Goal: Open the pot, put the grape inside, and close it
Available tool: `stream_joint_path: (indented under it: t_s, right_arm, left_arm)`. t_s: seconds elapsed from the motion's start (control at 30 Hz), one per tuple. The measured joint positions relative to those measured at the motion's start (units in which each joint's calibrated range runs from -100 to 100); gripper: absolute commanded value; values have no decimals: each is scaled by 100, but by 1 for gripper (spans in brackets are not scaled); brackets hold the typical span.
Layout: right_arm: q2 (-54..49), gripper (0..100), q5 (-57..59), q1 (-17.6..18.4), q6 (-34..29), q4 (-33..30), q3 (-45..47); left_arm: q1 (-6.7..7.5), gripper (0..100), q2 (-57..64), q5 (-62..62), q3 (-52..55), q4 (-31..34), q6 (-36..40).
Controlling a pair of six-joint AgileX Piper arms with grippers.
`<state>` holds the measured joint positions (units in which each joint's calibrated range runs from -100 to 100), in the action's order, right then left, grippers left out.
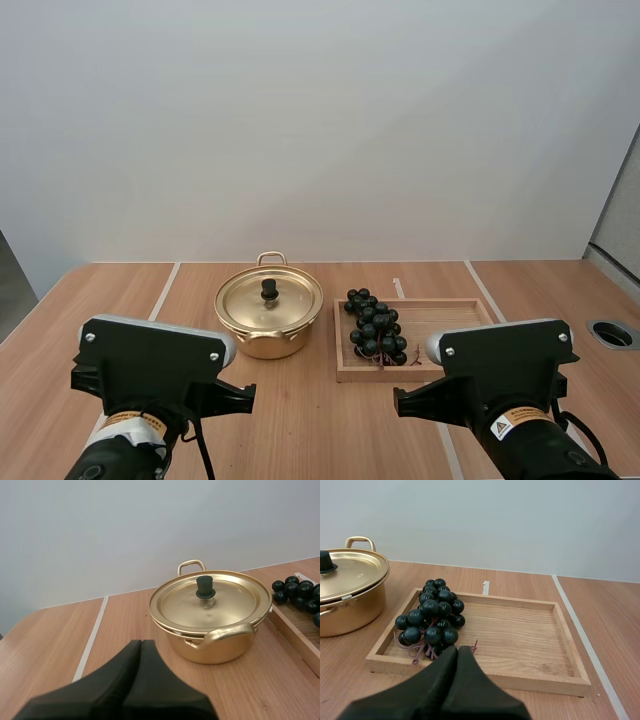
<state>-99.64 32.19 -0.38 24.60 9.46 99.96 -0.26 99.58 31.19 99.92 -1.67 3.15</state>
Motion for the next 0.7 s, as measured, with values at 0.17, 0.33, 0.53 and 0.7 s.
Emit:
stream_joint_path:
  t_s: [0.17,0.33,0.53,0.7]
  right_arm:
    - [0,0,0,0,0,0,0]
    - [0,0,0,0,0,0,0]
    - [0,0,0,0,0,0,0]
    - [0,0,-369,0,0,0,0]
  left_arm:
    - [0,0,0,0,0,0,0]
    - [0,0,0,0,0,0,0]
    - [0,0,0,-61,8,0,0]
    - [0,0,0,-1047,0,0,0]
